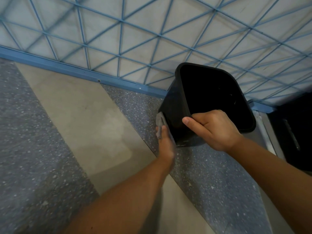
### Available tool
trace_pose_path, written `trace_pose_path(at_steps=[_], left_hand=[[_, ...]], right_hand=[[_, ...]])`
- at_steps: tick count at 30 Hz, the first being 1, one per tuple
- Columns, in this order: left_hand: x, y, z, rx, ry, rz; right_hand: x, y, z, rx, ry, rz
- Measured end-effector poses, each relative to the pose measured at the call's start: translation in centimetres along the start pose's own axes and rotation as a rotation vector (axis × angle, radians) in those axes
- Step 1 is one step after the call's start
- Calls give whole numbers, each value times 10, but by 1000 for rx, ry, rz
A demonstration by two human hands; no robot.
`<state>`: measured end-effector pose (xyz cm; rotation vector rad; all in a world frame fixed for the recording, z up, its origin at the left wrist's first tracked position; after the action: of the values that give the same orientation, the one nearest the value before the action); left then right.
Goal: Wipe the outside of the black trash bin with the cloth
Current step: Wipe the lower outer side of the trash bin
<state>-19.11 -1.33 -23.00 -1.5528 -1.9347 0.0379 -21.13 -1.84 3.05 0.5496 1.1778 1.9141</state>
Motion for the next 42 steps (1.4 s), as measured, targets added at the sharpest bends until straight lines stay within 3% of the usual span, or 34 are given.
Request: trace_pose_path(at_steps=[3, 7, 14, 16, 22, 29, 36, 40, 42], left_hand=[[22, -19, -31, 42, -103, 17], [41, -41, -52, 88, -111, 97], [78, -29, -100, -180, -419, -22], [66, -17, -87, -217, -365, -37], [36, 17, -8, -312, 58, -79], [57, 46, -71, -344, -94, -171], [64, 76, -138, -268, -174, -243], [73, 92, -152, -203, -135, -278], [73, 97, -151, -173, -105, -276]], right_hand=[[-2, 1, 0, -4, -2, -10], [-4, 1, -2, -32, -18, -14], [-5, 2, -1, -50, -27, -21], [-4, 3, 0, -34, -32, -33], [-4, 3, 0, -11, -41, -32], [-7, -3, 8, 101, -105, -53], [-43, -9, 21, 232, -403, -156], [-65, -13, 13, -155, -547, -211], [-67, -6, 14, -271, -533, -196]])
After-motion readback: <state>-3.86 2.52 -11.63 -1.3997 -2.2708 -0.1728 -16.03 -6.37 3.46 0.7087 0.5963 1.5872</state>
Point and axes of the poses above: each hand's wrist, its own x-axis away from the middle knuckle, its own y-axis out of the back of the hand, z = x × y, the point moved 10 cm from there along -x, towards the middle knuckle, and after that the axes turned 15 degrees about -x, right-handed, at the moved point
